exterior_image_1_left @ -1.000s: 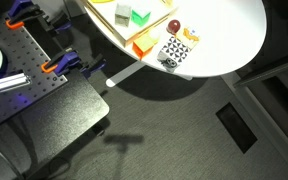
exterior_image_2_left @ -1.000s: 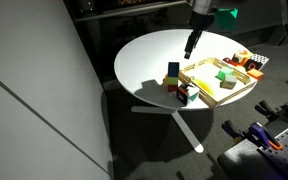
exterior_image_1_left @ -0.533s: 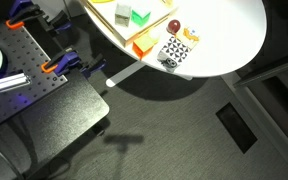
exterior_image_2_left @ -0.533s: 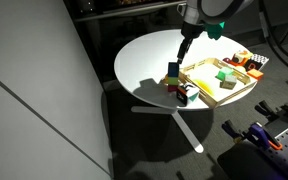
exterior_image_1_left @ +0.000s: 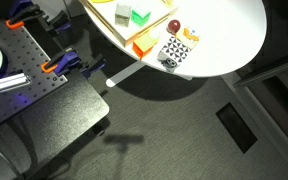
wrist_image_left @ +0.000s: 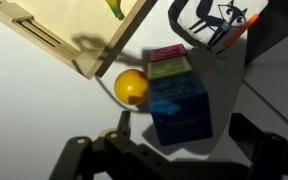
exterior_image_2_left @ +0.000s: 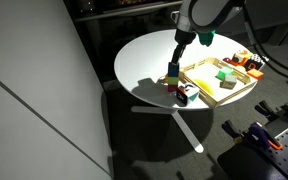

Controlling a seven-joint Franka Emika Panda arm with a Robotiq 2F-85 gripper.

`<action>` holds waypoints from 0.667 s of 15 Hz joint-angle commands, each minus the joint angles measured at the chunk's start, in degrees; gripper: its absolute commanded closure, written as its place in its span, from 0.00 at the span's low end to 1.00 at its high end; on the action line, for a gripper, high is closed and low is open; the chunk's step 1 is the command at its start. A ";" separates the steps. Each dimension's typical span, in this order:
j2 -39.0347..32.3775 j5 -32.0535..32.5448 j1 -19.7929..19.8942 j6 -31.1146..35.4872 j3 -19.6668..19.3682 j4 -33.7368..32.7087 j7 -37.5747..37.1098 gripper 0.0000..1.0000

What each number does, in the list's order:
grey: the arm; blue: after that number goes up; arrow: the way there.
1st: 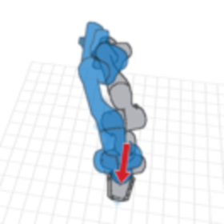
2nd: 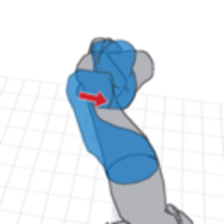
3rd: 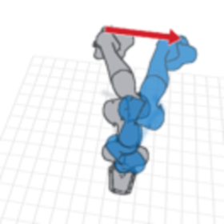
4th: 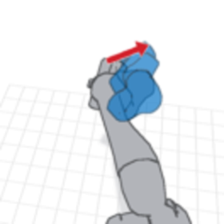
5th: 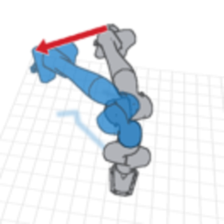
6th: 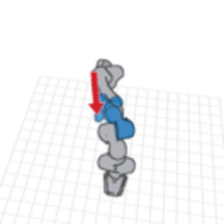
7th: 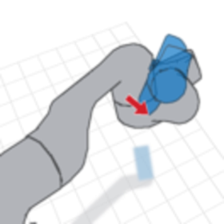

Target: Pick up the blue block and put it in the tray

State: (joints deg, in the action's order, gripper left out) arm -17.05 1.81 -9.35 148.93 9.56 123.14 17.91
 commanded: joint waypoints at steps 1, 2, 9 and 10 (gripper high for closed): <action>-1.99 1.27 0.50 0.13 0.85 -2.24 0.39 0.00; -2.44 1.27 0.51 0.21 0.98 -2.49 0.53 0.00; -4.75 2.55 0.26 -0.19 1.10 -4.01 0.50 0.34; -4.98 2.91 0.23 -0.29 1.05 -4.25 0.38 0.44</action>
State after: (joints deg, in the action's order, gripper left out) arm -20.74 2.80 -9.35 148.96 10.40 120.82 18.13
